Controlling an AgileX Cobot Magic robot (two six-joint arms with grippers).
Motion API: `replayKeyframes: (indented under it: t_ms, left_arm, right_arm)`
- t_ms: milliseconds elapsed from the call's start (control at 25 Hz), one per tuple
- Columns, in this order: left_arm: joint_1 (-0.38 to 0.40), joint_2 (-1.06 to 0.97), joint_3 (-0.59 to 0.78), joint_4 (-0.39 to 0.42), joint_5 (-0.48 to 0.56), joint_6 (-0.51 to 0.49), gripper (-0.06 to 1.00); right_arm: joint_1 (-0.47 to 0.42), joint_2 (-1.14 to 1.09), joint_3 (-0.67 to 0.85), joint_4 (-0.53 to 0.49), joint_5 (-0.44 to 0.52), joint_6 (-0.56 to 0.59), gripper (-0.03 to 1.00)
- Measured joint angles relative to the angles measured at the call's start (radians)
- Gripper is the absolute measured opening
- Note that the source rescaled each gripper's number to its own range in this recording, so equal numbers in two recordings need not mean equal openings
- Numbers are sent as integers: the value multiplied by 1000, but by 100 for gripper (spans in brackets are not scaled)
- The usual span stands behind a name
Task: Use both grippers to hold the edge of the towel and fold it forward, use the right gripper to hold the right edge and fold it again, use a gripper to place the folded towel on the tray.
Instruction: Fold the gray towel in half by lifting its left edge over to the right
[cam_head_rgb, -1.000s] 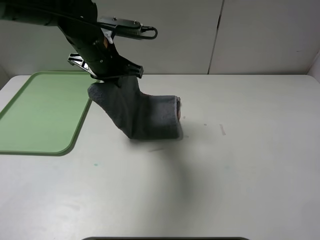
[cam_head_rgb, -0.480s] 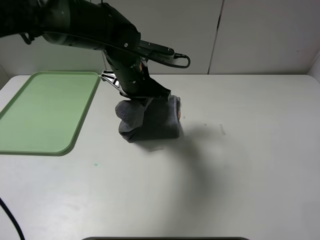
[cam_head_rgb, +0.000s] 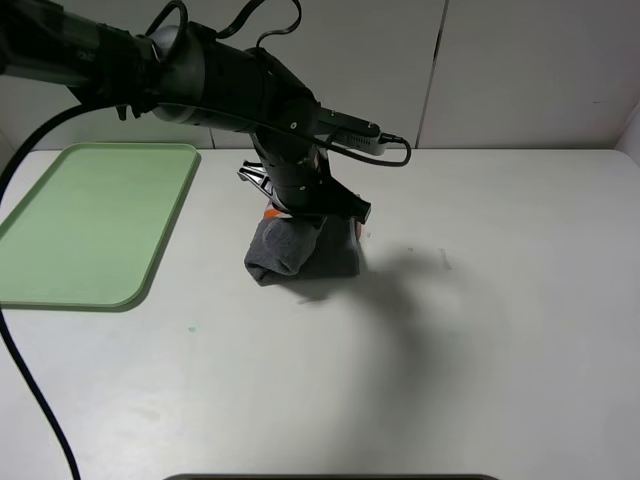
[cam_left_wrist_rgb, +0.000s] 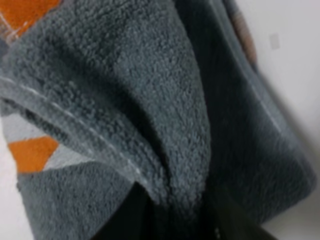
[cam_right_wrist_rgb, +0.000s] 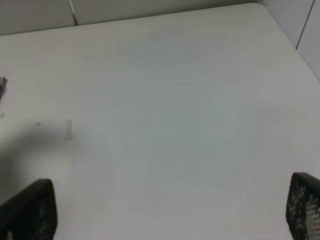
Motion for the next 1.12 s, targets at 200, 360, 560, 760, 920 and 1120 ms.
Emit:
replayKeyframes:
  t_ms: [200, 360, 560, 760, 920, 1120]
  left_arm:
    - [0, 0, -1, -16, -47, 0, 20]
    - [0, 0, -1, -24, -67, 13, 61]
    - [0, 0, -1, -28, -68, 18, 96]
    - [0, 0, -1, -28, -69, 20, 100]
    - [0, -11, -1, -28, -72, 21, 100]
    - [5, -78, -3, -28, -55, 21, 100]
  right_arm:
    - [0, 0, 0, 0, 0, 0, 100]
    - [0, 0, 0, 0, 0, 0, 100]
    - [0, 0, 0, 0, 0, 0, 100]
    - [0, 0, 0, 1, 0, 0, 100]
    - [0, 0, 0, 1, 0, 0, 100]
    - [0, 0, 0, 1, 0, 0, 100]
